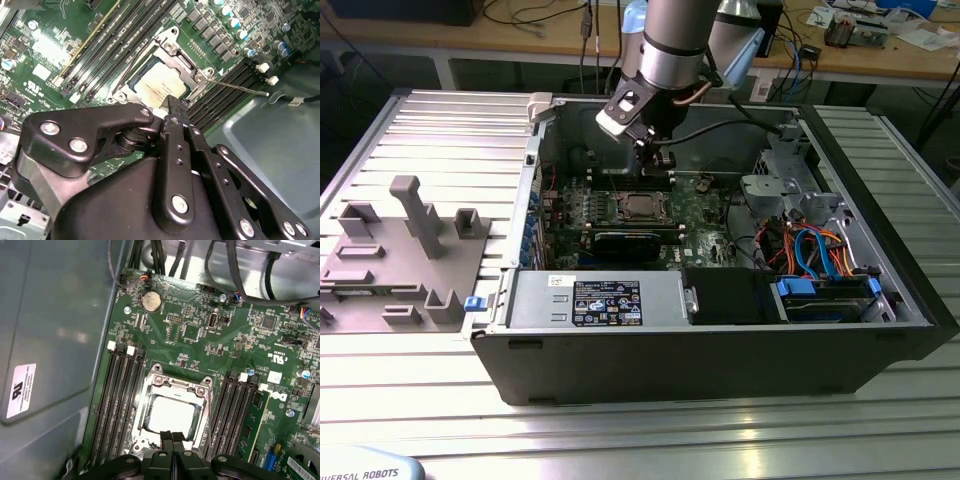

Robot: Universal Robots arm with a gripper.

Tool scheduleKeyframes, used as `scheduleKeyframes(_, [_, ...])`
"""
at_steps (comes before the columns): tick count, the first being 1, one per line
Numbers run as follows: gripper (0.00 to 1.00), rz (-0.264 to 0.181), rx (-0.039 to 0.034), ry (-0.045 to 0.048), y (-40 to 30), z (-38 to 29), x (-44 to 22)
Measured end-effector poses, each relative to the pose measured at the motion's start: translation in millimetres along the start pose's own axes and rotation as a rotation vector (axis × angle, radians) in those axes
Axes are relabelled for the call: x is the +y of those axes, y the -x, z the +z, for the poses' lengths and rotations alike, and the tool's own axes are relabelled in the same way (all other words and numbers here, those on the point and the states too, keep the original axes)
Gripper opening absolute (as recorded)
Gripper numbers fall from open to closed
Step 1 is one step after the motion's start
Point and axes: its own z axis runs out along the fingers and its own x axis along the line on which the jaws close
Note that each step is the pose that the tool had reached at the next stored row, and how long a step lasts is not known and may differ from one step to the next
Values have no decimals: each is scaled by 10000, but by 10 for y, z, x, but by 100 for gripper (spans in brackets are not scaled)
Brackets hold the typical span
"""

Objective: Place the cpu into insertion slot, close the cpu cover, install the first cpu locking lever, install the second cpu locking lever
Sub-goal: 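Install the first cpu locking lever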

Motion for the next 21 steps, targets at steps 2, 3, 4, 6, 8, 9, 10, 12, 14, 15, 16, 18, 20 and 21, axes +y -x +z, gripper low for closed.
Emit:
scheduleKeyframes(2, [11, -349, -25, -24, 0, 0, 0])
scheduleKeyframes(3, [11, -446, -32, -30, 0, 0, 0])
scheduleKeyframes(4, [11, -515, -37, -34, 0, 0, 0])
scheduleKeyframes(6, [11, -693, -50, -47, 0, 0, 0])
scheduleKeyframes(8, [11, -998, -71, -68, 0, 0, 0])
scheduleKeyframes(9, [11, -1126, -80, -76, 0, 0, 0])
scheduleKeyframes(10, [11, -1222, -88, -83, 0, 0, 0])
scheduleKeyframes(12, [11, -1482, -106, -100, 0, 0, 0])
scheduleKeyframes(14, [11, -1669, -120, -113, 0, 0, 0])
scheduleKeyframes(15, [11, -1807, -129, -122, 0, 0, 0])
scheduleKeyframes(16, [11, -2488, -178, -168, 0, 0, 0])
scheduleKeyframes(18, [11, -3352, -240, -227, 0, 0, 0])
scheduleKeyframes(20, [11, -4006, -287, -271, 0, 0, 0])
scheduleKeyframes(21, [11, -4063, -291, -275, 0, 0, 0])
